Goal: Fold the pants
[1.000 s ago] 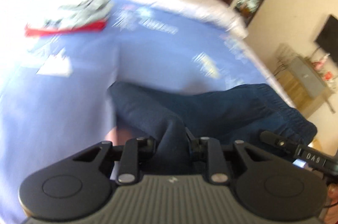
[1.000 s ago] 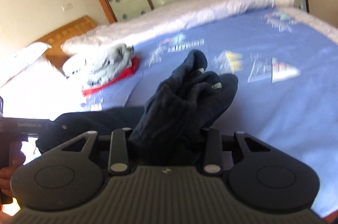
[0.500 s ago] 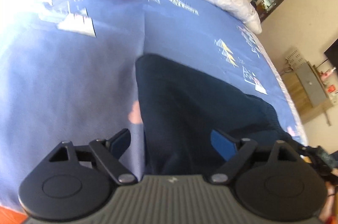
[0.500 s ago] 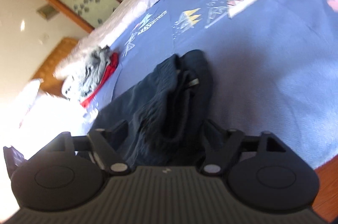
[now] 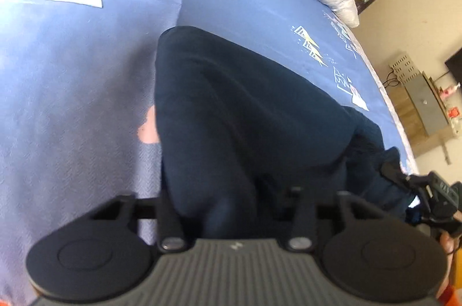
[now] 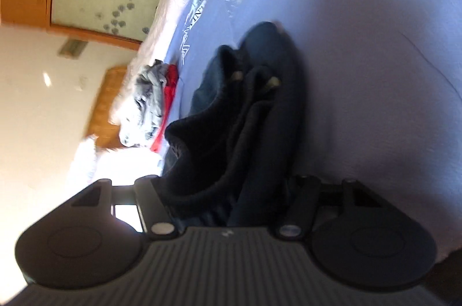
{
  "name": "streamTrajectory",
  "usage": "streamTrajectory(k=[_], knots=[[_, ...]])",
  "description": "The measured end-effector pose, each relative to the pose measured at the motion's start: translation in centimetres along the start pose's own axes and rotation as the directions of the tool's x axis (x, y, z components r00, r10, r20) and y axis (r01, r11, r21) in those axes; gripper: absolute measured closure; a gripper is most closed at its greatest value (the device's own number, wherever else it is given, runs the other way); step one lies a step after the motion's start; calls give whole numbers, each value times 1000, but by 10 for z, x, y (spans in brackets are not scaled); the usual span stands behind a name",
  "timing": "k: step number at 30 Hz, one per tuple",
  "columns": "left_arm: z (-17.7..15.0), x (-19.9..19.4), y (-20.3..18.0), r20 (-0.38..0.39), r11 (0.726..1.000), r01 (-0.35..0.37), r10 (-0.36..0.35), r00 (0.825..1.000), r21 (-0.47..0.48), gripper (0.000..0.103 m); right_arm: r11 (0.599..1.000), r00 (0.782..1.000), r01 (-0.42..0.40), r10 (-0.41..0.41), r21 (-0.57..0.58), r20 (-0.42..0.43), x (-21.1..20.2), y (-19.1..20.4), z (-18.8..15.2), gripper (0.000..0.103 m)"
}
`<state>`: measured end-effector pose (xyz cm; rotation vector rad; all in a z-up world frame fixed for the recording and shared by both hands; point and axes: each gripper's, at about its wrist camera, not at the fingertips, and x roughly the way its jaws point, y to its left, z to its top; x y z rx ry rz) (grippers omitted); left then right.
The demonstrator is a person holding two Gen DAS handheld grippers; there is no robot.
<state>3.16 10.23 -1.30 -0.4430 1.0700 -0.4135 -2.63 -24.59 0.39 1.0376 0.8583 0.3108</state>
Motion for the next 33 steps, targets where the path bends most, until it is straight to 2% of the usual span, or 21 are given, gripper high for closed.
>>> streamTrajectory(k=[1,3,5,7,10,15,20,23,26,30,33], knots=[[2,-6,2,5,1000,15,-15,1000,-19,86,1000,1000,9,-9,-20,12,-4,8,-2,54],[2,-24,0,38,998,63,-62,997,-20,89,999,999,9,-7,-53,31,-13,25,-7,63],[2,-41,-11,73,997,82,-83,994,14,90,991,999,10,-4,-130,47,-23,48,-14,67],[-2,-60,-23,119,995,74,-82,989,73,90,977,999,-6,18,-211,51,-30,73,-23,68],[-9,-83,-30,169,992,66,-85,982,111,90,947,998,-23,40,-321,47,-37,109,-38,68],[-10,-120,-15,247,995,56,-74,966,79,90,917,997,-65,80,-393,22,-31,143,-49,69],[14,-154,-9,317,998,19,-39,948,66,90,901,993,-115,111,-417,-34,-6,169,-44,69],[41,-175,-8,373,997,-10,-21,928,81,90,878,989,-145,134,-456,-56,16,191,-29,69],[84,-198,-9,464,993,-40,-15,886,109,90,834,983,-179,180,-522,-49,41,235,-6,69],[162,-227,-10,611,982,-111,-5,792,152,90,764,962,-227,274,-604,-16,81,307,36,69],[231,-237,0,687,976,-158,12,727,150,90,736,939,-264,344,-623,9,118,359,79,69]])
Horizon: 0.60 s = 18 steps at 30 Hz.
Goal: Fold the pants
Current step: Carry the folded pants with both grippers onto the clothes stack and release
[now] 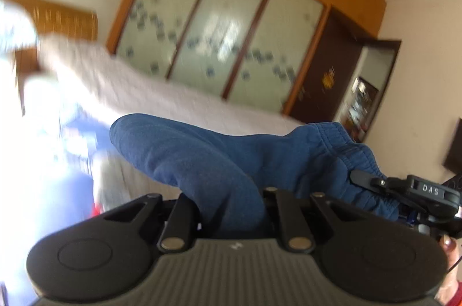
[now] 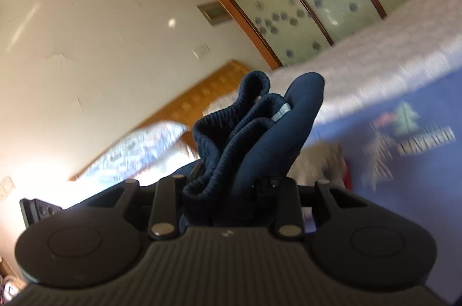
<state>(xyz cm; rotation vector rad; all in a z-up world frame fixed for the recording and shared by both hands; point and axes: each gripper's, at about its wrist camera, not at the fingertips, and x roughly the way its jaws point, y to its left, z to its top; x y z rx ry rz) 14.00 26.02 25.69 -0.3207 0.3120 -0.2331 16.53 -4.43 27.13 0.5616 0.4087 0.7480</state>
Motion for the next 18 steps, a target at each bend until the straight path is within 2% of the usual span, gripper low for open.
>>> streamTrajectory(k=[4,7,8,10,11,12,13,14,15,16,17,18], knots=[[40,74,36,41,996,-88,87,995,25,90,1000,999,-10,9,19,32,81,-18,52,69],[35,137,77,-2,987,-158,158,987,9,89,997,1000,0,0,76,-10,148,-60,51,69],[26,160,92,-27,982,-188,188,982,11,89,996,999,23,-20,89,-29,168,-80,40,68],[-3,210,128,-120,960,-279,276,954,-8,86,991,993,83,-74,109,-88,208,-117,11,68],[-22,234,146,-190,940,-341,332,924,-18,86,984,985,127,-110,127,-134,227,-138,-9,67],[-40,252,161,-232,906,-422,406,884,-20,79,972,969,188,-160,144,-187,246,-159,-28,66],[-53,258,174,-226,883,-469,452,863,-28,72,953,951,258,-222,157,-217,256,-177,-46,63],[-59,253,180,-178,886,-460,443,879,-64,71,935,944,300,-262,191,-199,256,-193,-57,53],[-60,248,184,-161,894,-437,418,894,-104,70,923,954,283,-243,262,-174,251,-207,-60,49],[-58,244,186,-168,897,-422,399,901,-131,68,909,963,246,-191,336,-187,248,-220,-56,41],[-55,240,184,-178,900,-414,389,904,-135,67,895,963,241,-173,375,-206,244,-226,-51,34],[-53,234,179,-185,901,-416,391,902,-126,64,893,959,255,-184,371,-216,237,-225,-45,34]])
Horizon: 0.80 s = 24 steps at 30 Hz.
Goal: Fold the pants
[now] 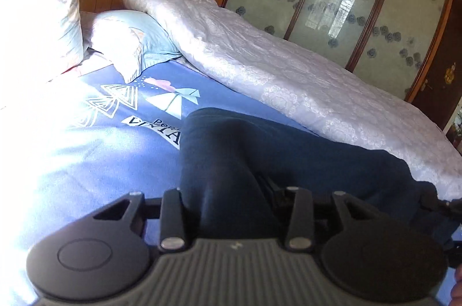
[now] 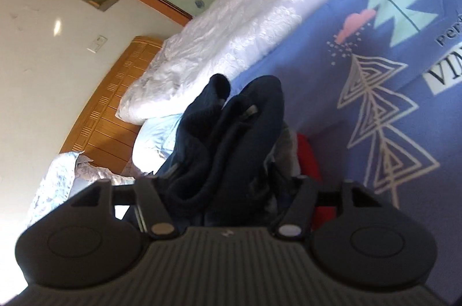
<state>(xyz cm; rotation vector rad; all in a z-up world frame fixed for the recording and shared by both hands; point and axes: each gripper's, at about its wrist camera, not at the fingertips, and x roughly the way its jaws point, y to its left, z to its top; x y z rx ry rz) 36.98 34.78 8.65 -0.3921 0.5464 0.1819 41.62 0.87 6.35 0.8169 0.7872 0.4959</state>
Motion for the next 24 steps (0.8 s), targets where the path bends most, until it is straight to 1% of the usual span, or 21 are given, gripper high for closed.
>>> streamTrajectory(k=[3,4,6,7,8,9,10,13,15,16,18,19,20,21,22,23,24], knots=[[-3,-40,-4,1,997,-70,70,998,20,55,993,995,86,-83,-80,50,-37,18,5,34],[-5,-60,-6,6,995,-91,91,996,34,55,991,995,92,-88,-94,51,-55,21,1,34],[-20,-97,-11,14,992,-104,103,995,65,53,985,993,109,-103,-133,50,-95,32,-20,34],[-28,-119,-16,5,990,-108,108,994,87,52,979,992,122,-117,-161,44,-112,38,-32,34],[-40,-138,-18,-4,989,-105,106,994,106,51,971,991,135,-132,-197,26,-125,42,-45,34],[-54,-160,-23,-12,988,-94,96,995,122,47,960,989,147,-151,-239,3,-135,43,-62,34],[-69,-181,-28,-21,988,-78,81,996,135,45,945,984,162,-174,-284,-20,-154,46,-81,34],[-121,-238,-41,-60,991,-25,33,998,131,42,899,968,187,-237,-396,-81,-191,45,-149,34],[-150,-265,-50,-86,992,-19,30,996,127,41,875,962,194,-259,-444,-89,-222,47,-190,34],[-165,-278,-54,-97,991,-12,25,995,134,41,867,961,200,-265,-457,-83,-236,47,-207,34],[-187,-300,-64,-116,986,-5,25,993,167,40,863,961,208,-268,-461,-68,-264,50,-237,33],[-196,-310,-71,-121,981,-8,32,992,194,37,863,962,213,-268,-457,-57,-276,52,-248,31],[-202,-320,-77,-125,977,-8,36,991,215,35,862,962,224,-270,-455,-39,-288,57,-258,27],[-207,-329,-83,-127,973,-4,34,991,232,28,857,961,236,-274,-458,-18,-299,59,-267,24],[-211,-339,-89,-122,970,3,27,992,242,20,851,960,250,-280,-462,5,-310,64,-275,18],[-214,-348,-92,-114,969,8,21,993,248,17,844,958,264,-284,-467,28,-320,69,-282,13],[-218,-358,-96,-105,966,10,18,994,257,13,839,958,270,-283,-473,45,-328,72,-288,12]])
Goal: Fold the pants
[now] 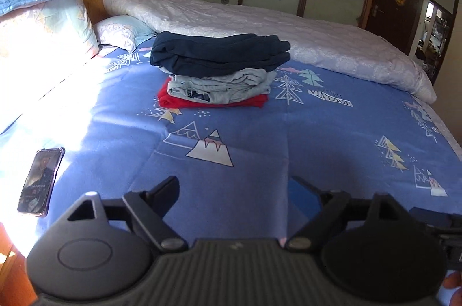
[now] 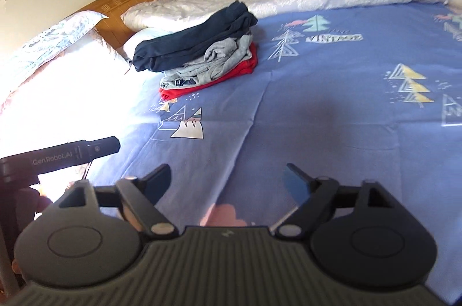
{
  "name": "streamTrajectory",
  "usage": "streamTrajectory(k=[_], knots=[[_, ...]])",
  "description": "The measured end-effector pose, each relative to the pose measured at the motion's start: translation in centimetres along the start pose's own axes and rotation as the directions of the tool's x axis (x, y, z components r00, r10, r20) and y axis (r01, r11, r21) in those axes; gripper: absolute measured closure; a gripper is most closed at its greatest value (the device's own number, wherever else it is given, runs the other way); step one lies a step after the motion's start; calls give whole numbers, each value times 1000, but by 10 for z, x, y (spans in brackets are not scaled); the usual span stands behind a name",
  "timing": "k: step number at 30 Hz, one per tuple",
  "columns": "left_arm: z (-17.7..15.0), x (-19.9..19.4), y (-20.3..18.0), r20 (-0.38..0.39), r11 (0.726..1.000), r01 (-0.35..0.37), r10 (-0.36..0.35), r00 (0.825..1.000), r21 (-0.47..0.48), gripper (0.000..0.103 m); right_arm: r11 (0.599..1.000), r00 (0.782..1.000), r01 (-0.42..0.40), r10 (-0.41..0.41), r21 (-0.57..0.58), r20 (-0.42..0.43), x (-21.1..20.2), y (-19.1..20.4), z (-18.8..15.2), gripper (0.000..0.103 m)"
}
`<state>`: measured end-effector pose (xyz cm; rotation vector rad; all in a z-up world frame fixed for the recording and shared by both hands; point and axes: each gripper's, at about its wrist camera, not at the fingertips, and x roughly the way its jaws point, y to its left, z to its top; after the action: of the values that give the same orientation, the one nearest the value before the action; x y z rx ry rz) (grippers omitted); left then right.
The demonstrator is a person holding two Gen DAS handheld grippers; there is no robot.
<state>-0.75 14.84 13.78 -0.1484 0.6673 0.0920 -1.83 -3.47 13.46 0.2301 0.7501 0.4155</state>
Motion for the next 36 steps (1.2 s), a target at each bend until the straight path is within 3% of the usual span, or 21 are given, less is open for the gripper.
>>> streamTrajectory(k=[3,10,20,28,36], knots=[[-9,-22,-12,27,1000,-18,17,999,25,0,1000,1000,15,-15,-12,12,-22,7,-9,7],[-38,-52,-27,44,995,-76,74,996,60,0,1000,1000,-2,1,24,16,-48,10,-28,6],[-78,-64,-34,22,989,-111,109,994,98,0,999,996,7,-10,39,91,-80,19,-60,6],[-81,-79,-36,83,986,-104,93,992,133,0,999,993,41,-44,30,110,-86,27,-66,6],[-75,-77,-24,132,972,-188,169,977,144,0,997,990,64,-68,39,120,-84,36,-68,6]])
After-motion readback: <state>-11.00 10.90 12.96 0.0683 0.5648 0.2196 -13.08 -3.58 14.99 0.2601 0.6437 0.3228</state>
